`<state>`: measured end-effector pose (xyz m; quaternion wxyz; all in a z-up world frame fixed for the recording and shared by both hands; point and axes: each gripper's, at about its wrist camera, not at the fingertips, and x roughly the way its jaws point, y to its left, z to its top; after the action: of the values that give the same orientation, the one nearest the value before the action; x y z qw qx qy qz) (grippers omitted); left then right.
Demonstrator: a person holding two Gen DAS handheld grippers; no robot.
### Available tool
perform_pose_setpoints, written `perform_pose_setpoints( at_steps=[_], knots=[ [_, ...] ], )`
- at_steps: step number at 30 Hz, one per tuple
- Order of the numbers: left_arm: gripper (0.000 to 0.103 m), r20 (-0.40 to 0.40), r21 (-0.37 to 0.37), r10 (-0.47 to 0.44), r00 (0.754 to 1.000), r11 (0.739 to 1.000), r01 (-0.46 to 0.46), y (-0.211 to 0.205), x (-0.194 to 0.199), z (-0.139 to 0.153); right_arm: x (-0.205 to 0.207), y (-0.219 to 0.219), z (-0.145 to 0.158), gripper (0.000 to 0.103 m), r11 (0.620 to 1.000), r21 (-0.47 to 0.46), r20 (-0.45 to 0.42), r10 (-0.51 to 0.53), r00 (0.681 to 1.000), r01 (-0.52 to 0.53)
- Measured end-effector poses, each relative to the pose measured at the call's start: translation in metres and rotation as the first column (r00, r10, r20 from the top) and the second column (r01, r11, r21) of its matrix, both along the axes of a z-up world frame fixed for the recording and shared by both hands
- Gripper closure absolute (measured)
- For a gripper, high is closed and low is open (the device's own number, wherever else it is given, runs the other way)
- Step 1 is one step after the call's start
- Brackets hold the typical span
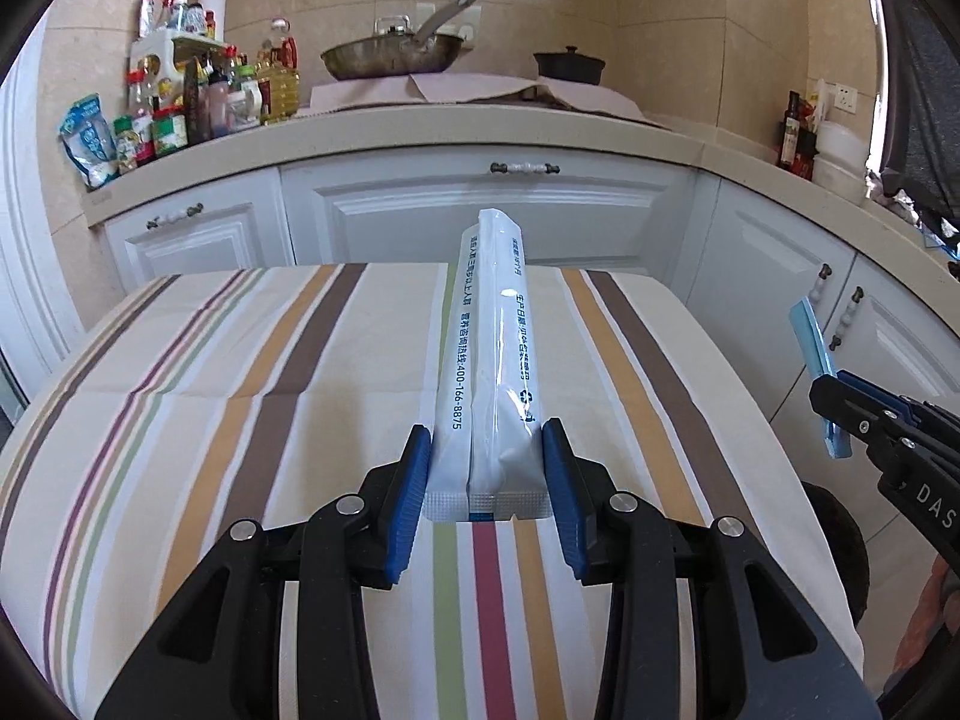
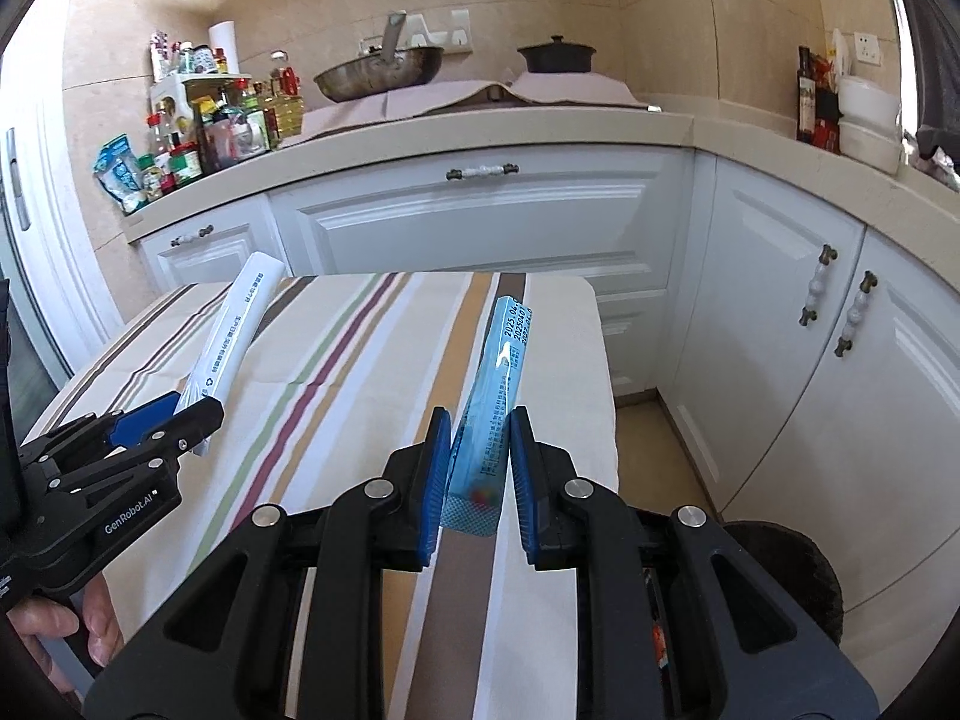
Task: Collect trash
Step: 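Carry the white and blue packets over the black bin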
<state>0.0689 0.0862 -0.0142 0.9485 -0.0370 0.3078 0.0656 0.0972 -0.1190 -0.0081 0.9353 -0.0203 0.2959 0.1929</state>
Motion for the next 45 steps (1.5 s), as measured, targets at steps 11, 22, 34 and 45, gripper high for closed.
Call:
perform_pose_setpoints(
  at_steps=[11,22,34,45],
  knots=[
    [0.064,0.098,0.025,-0.046,0.994,0.999,0.044,-0.02,-0.06,0.017,-0.068,-0.032,0.023,0.083,0.999,-0.003,0.076,-0.044,0.996,0.044],
    [0.064,0.148,0.016,-0.168,0.975,0.986,0.167,-0.064,-0.083,0.024,-0.112,-0.088,0.022,0.083,0.986,-0.012,0.115,-0.166,0.979,0.168],
    [0.064,0.155,0.024,-0.336,0.929,0.941,0.336,-0.136,-0.074,0.014,-0.125,-0.161,0.005,0.083,0.947,-0.001,0.122,-0.318,0.94,0.321],
    [0.064,0.152,0.038,-0.423,0.893,0.906,0.422,-0.192,-0.054,-0.001,-0.11,-0.204,-0.019,0.082,0.927,0.011,0.104,-0.375,0.921,0.376]
  ],
)
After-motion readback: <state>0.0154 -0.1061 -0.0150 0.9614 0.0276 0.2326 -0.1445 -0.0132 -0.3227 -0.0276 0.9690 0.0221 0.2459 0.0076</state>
